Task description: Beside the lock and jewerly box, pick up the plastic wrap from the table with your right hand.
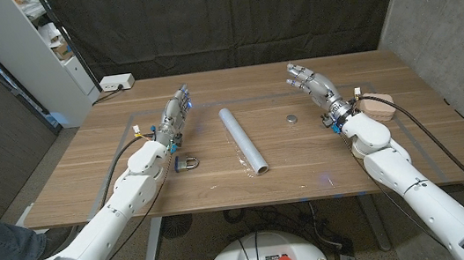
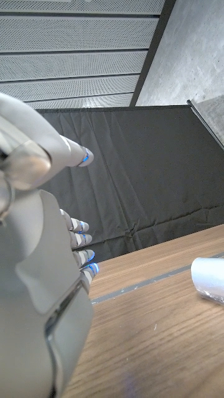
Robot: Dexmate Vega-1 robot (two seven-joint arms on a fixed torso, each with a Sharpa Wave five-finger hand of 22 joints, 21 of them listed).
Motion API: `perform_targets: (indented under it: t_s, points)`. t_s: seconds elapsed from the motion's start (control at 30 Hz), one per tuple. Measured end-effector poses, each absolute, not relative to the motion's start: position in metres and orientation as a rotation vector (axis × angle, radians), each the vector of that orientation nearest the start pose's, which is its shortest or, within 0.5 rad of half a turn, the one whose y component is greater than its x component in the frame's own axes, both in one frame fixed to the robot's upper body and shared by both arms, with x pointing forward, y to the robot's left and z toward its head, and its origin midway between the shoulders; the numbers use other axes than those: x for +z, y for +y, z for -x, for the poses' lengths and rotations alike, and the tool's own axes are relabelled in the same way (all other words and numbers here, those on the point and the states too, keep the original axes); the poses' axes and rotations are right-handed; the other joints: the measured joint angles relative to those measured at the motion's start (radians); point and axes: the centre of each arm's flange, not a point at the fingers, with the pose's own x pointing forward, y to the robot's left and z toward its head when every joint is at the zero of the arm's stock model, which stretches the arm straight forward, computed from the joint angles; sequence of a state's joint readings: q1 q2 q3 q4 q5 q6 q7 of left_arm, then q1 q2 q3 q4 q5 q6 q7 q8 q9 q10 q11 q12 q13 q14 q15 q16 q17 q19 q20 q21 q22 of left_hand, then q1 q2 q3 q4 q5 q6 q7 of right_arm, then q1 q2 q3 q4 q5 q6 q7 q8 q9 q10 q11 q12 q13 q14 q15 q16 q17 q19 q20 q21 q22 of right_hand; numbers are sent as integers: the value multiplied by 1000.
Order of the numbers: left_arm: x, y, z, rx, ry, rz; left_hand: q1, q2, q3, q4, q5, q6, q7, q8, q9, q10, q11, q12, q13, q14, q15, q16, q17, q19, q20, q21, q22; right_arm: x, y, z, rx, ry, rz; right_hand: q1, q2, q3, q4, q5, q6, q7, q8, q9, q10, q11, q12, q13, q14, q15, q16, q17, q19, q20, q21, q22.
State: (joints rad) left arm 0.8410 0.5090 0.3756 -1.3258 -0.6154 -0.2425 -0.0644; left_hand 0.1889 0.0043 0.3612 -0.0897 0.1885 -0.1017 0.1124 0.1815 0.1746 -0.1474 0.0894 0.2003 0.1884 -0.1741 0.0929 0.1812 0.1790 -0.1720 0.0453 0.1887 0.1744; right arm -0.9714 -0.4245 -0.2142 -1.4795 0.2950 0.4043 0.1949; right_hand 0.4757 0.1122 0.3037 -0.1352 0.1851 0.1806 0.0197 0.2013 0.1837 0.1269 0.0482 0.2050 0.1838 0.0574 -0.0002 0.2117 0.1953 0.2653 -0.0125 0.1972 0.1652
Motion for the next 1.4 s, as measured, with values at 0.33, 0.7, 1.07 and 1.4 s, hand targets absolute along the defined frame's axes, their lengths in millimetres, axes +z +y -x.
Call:
perform_targets:
  t_s: [0.33, 0.7, 1.07, 1.4]
  points:
    - [-26, 274, -654, -264, -566, -11, 0, 0, 0, 0, 0, 0, 0, 0, 0, 0, 0, 0, 0, 0, 0, 0, 0, 0, 0, 0, 0, -6, -242, -592, 347, -836, 303, 5, -5, 2, -10, 4, 4, -4, 0, 0, 5, -5, 0, 0, 0, 0, 0, -5, 0, 0, 0, 0]
    - [-24, 272, -657, -260, -566, -11, 0, 0, 1, -1, 0, 0, 0, 0, 0, 0, 0, 0, 0, 0, 0, 0, 0, 0, 0, 0, 0, -1, -236, -589, 333, -864, 390, 25, -15, 6, -19, 4, 4, -4, 0, 0, 5, -5, 0, 0, 5, -5, 0, -5, 0, 0, 0, 0]
    - [-23, 271, -659, -258, -567, -11, 4, 4, 4, -4, 0, 0, 0, 0, 0, 0, 0, 0, 0, 0, 0, 0, 0, 0, 0, 0, 0, 1, -232, -587, 335, -878, 439, 36, -26, 9, -22, 8, 4, -4, 0, 0, 9, -9, 0, 0, 16, -5, 0, -5, 7, 7, 0, 0]
    - [-23, 268, -660, -260, -568, -9, 4, 4, 1, -7, 0, 0, 0, 0, 0, 0, 0, 0, 0, 0, 0, 0, 0, -4, 4, 0, 0, 5, -226, -584, 351, -910, 485, 67, -36, 17, -30, 15, 22, -11, 0, 1, 30, -20, 0, 0, 48, -16, 0, -9, 50, -1, 0, 0]
